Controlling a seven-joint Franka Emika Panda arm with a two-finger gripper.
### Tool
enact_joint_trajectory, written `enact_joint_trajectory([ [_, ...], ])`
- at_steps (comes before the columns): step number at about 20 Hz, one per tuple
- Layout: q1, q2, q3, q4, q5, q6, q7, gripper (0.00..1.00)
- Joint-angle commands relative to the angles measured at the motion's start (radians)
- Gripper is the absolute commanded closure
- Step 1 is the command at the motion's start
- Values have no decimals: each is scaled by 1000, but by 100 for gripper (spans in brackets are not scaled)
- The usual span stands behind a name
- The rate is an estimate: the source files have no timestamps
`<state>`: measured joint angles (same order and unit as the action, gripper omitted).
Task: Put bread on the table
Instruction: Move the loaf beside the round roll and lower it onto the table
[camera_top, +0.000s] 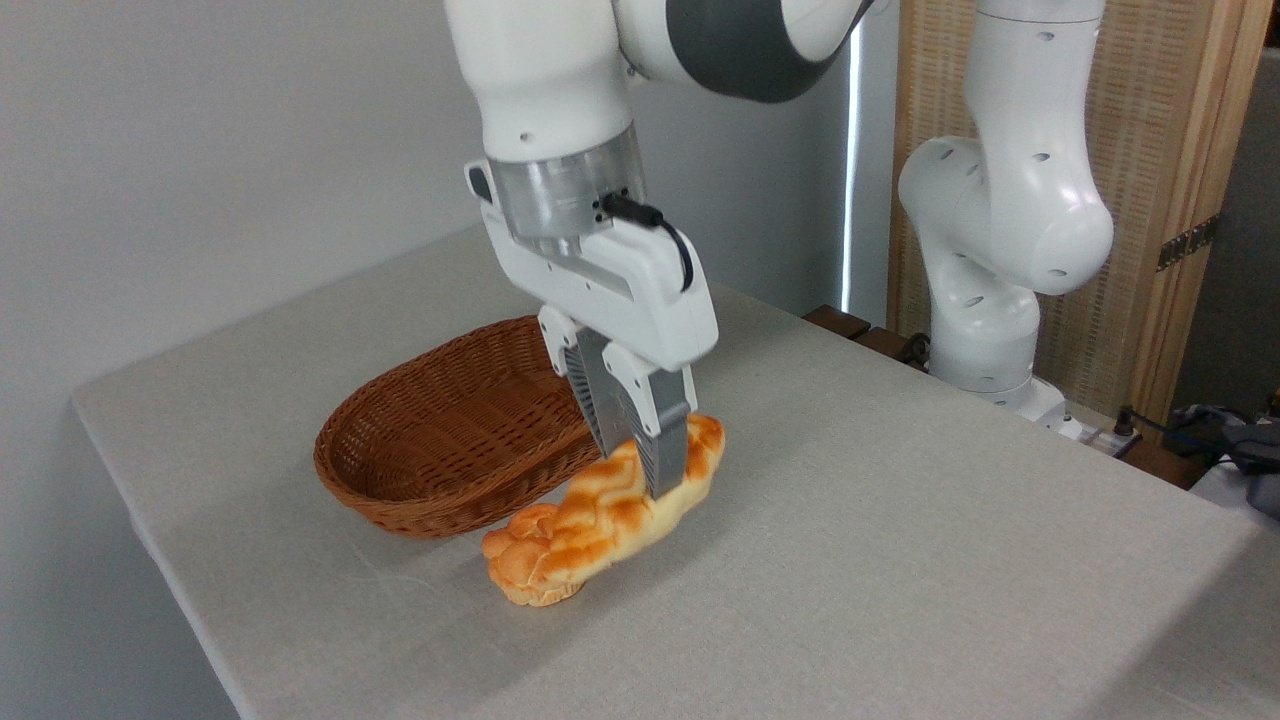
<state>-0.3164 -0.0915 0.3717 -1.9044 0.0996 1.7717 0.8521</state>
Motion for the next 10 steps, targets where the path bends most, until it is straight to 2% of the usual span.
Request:
enact_joint_trajectory([
  [1, -12, 58, 26, 11, 26, 17, 1, 41],
  [5, -10, 76, 30, 11, 64, 31, 1, 33],
  [10, -12, 78, 30, 11, 78, 32, 1, 21],
])
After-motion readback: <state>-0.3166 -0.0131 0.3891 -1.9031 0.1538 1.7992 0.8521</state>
